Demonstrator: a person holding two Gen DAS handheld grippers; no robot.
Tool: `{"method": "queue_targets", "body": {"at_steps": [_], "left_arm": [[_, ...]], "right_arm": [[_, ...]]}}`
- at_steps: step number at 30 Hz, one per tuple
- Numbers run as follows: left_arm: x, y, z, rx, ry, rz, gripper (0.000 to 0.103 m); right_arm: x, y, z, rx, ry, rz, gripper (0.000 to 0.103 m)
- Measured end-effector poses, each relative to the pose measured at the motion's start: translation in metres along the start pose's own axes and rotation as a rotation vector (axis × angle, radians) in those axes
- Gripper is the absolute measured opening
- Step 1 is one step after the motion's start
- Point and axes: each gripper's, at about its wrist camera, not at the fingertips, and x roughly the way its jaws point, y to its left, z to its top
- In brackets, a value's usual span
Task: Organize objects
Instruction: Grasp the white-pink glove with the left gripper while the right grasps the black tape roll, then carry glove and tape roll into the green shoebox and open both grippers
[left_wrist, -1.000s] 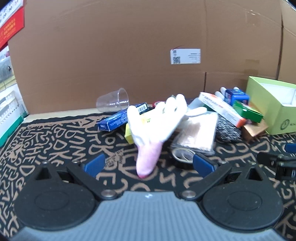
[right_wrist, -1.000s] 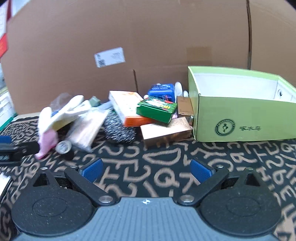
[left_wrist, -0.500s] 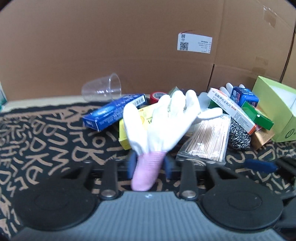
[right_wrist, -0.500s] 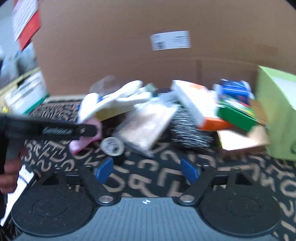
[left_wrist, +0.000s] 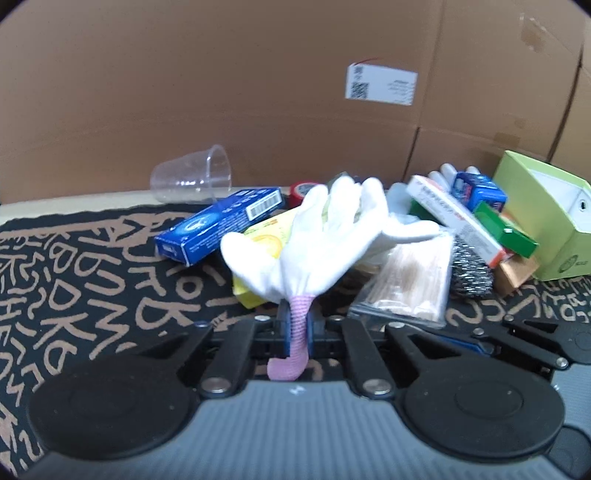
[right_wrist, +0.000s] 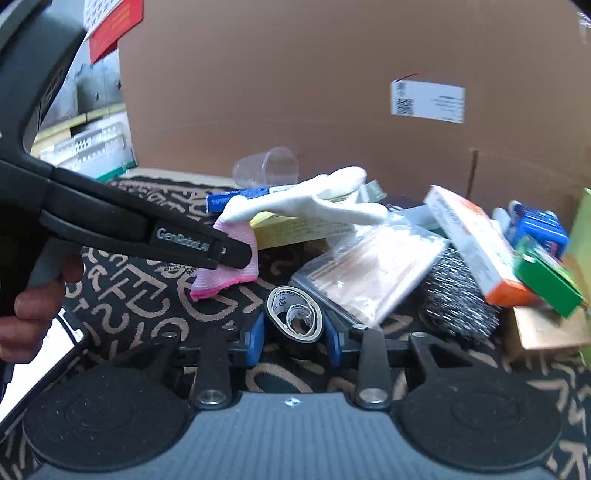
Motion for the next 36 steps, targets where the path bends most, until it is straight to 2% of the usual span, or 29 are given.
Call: {"method": "queue_targets", "body": {"at_steps": [4, 9, 16, 22, 26, 29, 32, 36], "left_arm": [[-0.023, -0.014, 0.001, 0.036, -0.040, -0.024, 0.007], [-0.054, -0.050, 0.016, 0.091, -0.102, -0.116, 0.007], [-0.069, -0.130, 0.051, 0.209, -0.153, -0.302, 0.007], [-0.065, -0.207, 0.084, 0.277, -0.167, -0.420, 0.007], [-0.046, -0.251, 0.101, 0.300, -0.146, -0.460, 0.007], [-0.010, -0.277, 0.111, 0.292, -0.069, -0.522, 0.007], [0.033, -0.300, 0.115, 0.274, -0.009, -0.493, 0.007], [0.081, -0.314, 0.119, 0.273, 0.058, -0.440, 0.007]], "right_arm": [[-0.033, -0.012, -0.007, 0.052, -0.046, 0.008, 0.038], [-0.079, -0.041, -0.010, 0.109, -0.128, -0.052, 0.037], [-0.148, -0.104, -0.007, 0.170, -0.255, -0.245, 0.037], [-0.174, -0.161, 0.003, 0.182, -0.301, -0.416, 0.037], [-0.167, -0.206, 0.015, 0.208, -0.261, -0.469, 0.038], [-0.146, -0.239, 0.022, 0.189, -0.185, -0.519, 0.038], [-0.120, -0.265, 0.025, 0.178, -0.085, -0.564, 0.038], [-0.091, -0.295, 0.025, 0.234, 0.024, -0.521, 0.038]]}}
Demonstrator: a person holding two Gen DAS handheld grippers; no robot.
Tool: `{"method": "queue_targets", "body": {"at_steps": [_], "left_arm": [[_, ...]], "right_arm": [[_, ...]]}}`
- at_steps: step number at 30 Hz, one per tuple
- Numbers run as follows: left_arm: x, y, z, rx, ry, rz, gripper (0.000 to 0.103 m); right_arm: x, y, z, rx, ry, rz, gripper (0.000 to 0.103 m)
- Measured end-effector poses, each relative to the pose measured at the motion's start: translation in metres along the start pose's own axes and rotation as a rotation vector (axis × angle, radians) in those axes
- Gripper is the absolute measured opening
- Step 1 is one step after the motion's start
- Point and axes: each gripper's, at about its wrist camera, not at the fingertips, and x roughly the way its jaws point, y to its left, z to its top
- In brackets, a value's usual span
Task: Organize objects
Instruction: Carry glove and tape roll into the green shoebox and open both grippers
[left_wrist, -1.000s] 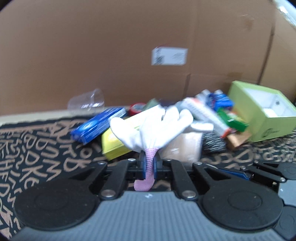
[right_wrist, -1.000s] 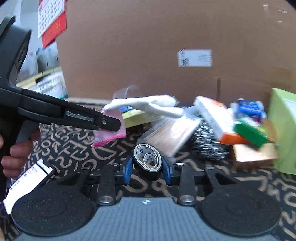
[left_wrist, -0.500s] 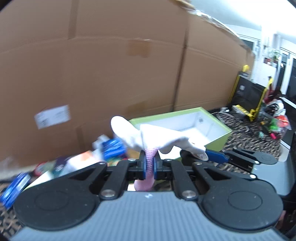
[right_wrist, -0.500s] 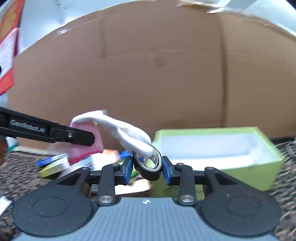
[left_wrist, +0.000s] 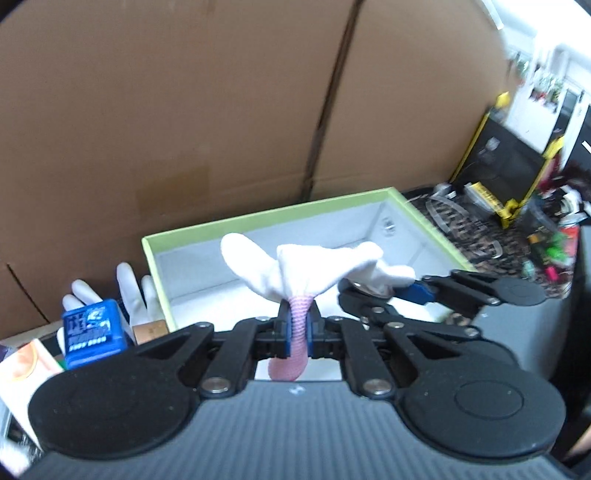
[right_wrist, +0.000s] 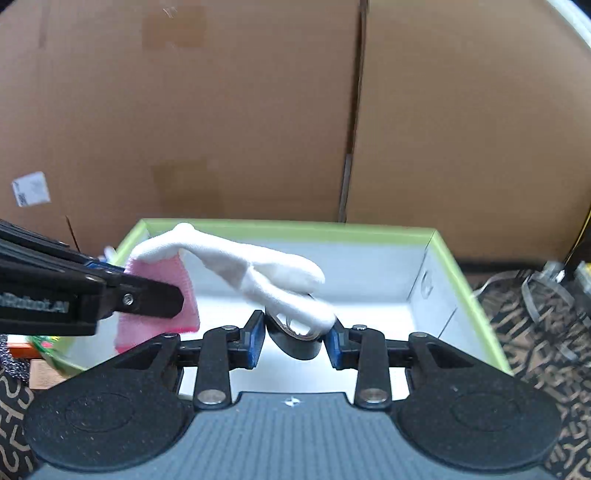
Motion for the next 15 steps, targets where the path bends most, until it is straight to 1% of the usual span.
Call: {"method": "queue_targets", "body": {"at_steps": [3, 5, 8, 9, 11, 12, 13, 14, 15], "left_arm": [[0.024, 0.004, 0.001, 0.010, 0.033, 0.050, 0.007], [0.035, 0.008, -0.001, 0.012, 0.049, 0.054, 0.007], [0.044, 0.010, -0.003, 0.022, 0.060, 0.063, 0.008], [0.045, 0.010, -0.005, 0.030, 0.061, 0.060, 0.009], [0.048, 0.007, -0.005, 0.051, 0.053, 0.052, 0.016], [0.047, 0.005, -0.005, 0.059, 0.045, 0.040, 0.025], [0.043, 0.005, -0.006, 0.058, 0.030, 0.027, 0.037], [0.038, 0.004, -0.006, 0.055, 0.006, 0.018, 0.046], [0.033, 0.003, -0.005, 0.047, -0.017, 0.024, 0.077]], "right_arm": [[0.017, -0.001, 0.000, -0.023, 0.069, -0.009, 0.038], [0.028, -0.002, 0.001, -0.019, 0.110, -0.003, 0.038], [0.038, 0.000, 0.001, -0.017, 0.136, 0.002, 0.040], [0.040, 0.000, 0.001, -0.024, 0.139, -0.007, 0.042], [0.034, -0.003, -0.001, -0.041, 0.137, -0.018, 0.057], [0.033, -0.003, -0.001, -0.045, 0.133, -0.023, 0.061], [0.031, -0.003, -0.001, -0.051, 0.131, -0.033, 0.069], [0.029, -0.004, 0.000, -0.053, 0.127, -0.044, 0.072], [0.025, -0.004, 0.000, -0.056, 0.123, -0.056, 0.072]]}}
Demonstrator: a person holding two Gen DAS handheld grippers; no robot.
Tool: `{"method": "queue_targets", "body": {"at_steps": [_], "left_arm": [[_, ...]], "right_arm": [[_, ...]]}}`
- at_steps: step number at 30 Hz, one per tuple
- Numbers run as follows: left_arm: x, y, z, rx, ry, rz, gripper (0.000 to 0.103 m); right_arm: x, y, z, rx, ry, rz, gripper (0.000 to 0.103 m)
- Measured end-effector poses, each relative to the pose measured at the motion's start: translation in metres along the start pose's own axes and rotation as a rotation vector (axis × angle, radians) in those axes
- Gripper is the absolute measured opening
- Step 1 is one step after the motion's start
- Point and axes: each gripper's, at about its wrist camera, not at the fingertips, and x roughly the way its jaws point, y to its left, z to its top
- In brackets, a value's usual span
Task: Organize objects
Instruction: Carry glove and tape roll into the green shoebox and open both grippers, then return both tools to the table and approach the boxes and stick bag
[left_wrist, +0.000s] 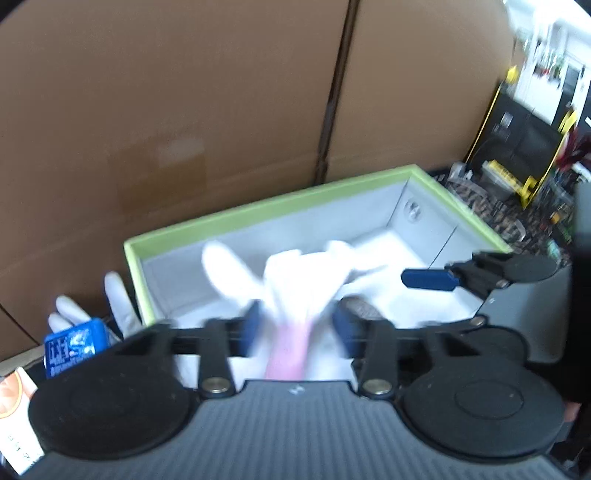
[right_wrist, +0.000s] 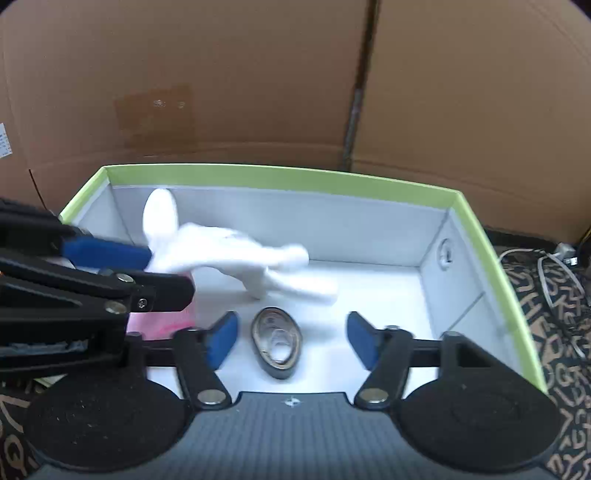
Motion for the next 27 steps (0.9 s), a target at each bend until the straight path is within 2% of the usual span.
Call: {"method": "queue_targets", "body": {"at_steps": [1, 2, 4, 9, 12, 17, 23, 27], "left_arm": [[-0.007, 0.000, 0.000, -0.013, -0.028, 0.022, 0.103], [-0.016, -0.001, -0.001, -0.025, -0.074, 0.047, 0.103], [-0.032, -0.002, -0.002, -0.014, -0.134, 0.042, 0.103], [-0.070, -0.005, -0.005, -0.011, -0.182, 0.036, 0.103], [-0.099, -0.007, -0.013, -0.012, -0.208, 0.043, 0.103], [-0.149, -0.005, -0.043, -0.043, -0.253, 0.068, 0.103], [-0.200, 0.010, -0.088, -0.072, -0.275, 0.208, 0.103], [-0.216, 0.028, -0.119, -0.086, -0.267, 0.278, 0.103]], "right_arm": [[-0.005, -0.001, 0.000, -0.003, -0.007, -0.013, 0.073], [-0.009, 0.002, 0.001, -0.006, -0.016, -0.022, 0.074], [-0.021, -0.005, 0.003, -0.008, -0.049, -0.036, 0.078], [-0.065, -0.008, -0.001, 0.015, -0.167, -0.045, 0.081], [-0.090, 0.002, -0.008, 0.030, -0.243, -0.034, 0.087], [-0.133, 0.019, -0.030, 0.041, -0.339, 0.010, 0.088], [-0.152, 0.049, -0.060, 0.072, -0.391, 0.101, 0.096], [-0.145, 0.068, -0.080, 0.122, -0.359, 0.150, 0.097]]}}
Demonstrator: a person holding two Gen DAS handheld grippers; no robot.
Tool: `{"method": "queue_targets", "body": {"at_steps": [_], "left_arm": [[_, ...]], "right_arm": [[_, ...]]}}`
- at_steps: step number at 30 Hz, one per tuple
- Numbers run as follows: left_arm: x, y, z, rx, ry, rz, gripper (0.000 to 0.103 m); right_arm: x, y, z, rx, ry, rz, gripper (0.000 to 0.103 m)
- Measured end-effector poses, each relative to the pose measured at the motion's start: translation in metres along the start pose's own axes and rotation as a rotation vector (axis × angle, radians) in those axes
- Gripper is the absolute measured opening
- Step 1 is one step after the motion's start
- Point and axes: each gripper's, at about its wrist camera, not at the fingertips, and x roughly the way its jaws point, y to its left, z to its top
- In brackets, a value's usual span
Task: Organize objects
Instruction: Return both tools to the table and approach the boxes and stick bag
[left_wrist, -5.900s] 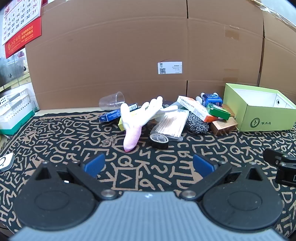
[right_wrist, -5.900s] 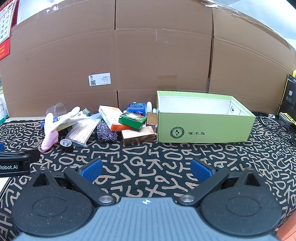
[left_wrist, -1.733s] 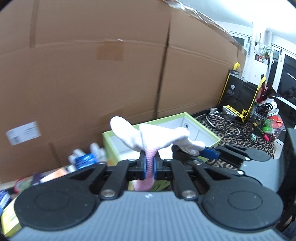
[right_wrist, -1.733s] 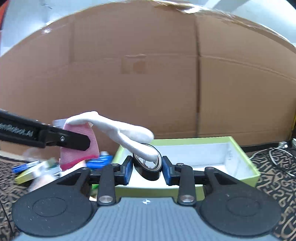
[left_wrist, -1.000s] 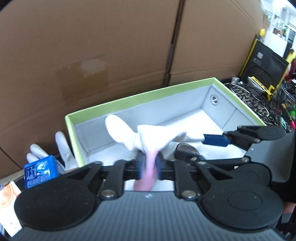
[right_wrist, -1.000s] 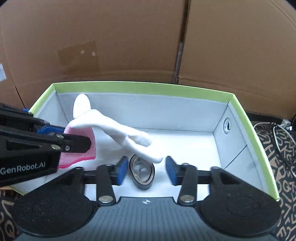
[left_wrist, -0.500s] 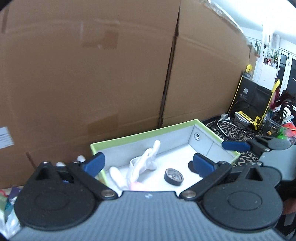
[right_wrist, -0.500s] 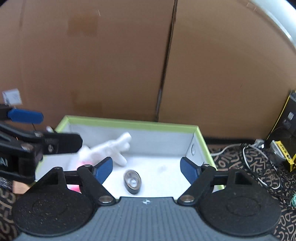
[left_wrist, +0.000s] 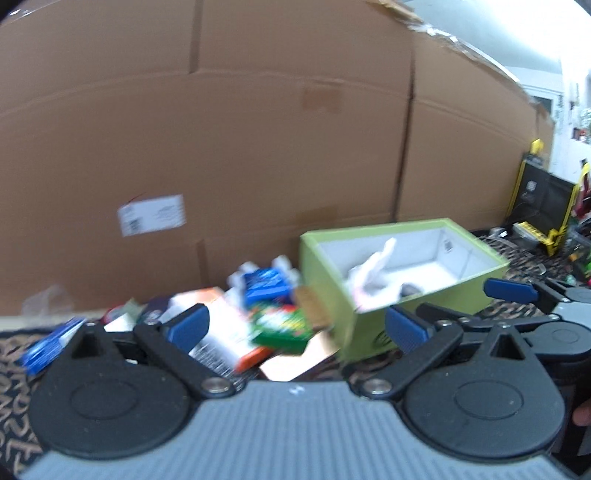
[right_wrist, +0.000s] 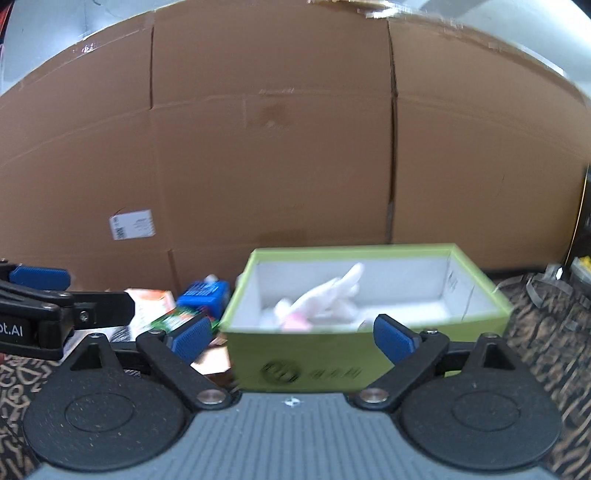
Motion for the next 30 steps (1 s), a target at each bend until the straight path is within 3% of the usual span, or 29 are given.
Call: {"method": "queue_targets", "body": {"at_steps": [10, 17, 25, 30], "left_arm": [[-0.003, 0.078, -0.048, -0.106, 0.076, 0.138, 0.103], [0.008, 0.136, -0.044, -0.079, 0.089, 0.239, 0.103], [0.042, 0.190, -0.017, -0.049, 0.097, 0.089, 0.103], [0.077, 0.210, -0.008, -0.041, 0.126, 0.012, 0.103]], "right_arm": [[0.025, 0.060, -0.050, 0.006, 0.137, 0.135, 0.098], [0.048, 0.115, -0.056, -0.066, 0.194, 0.194, 0.098], [0.082, 0.185, -0.051, -0.093, 0.229, 0.272, 0.098], [0.108, 0.213, -0.047, -0.021, 0.250, 0.253, 0.098]]}}
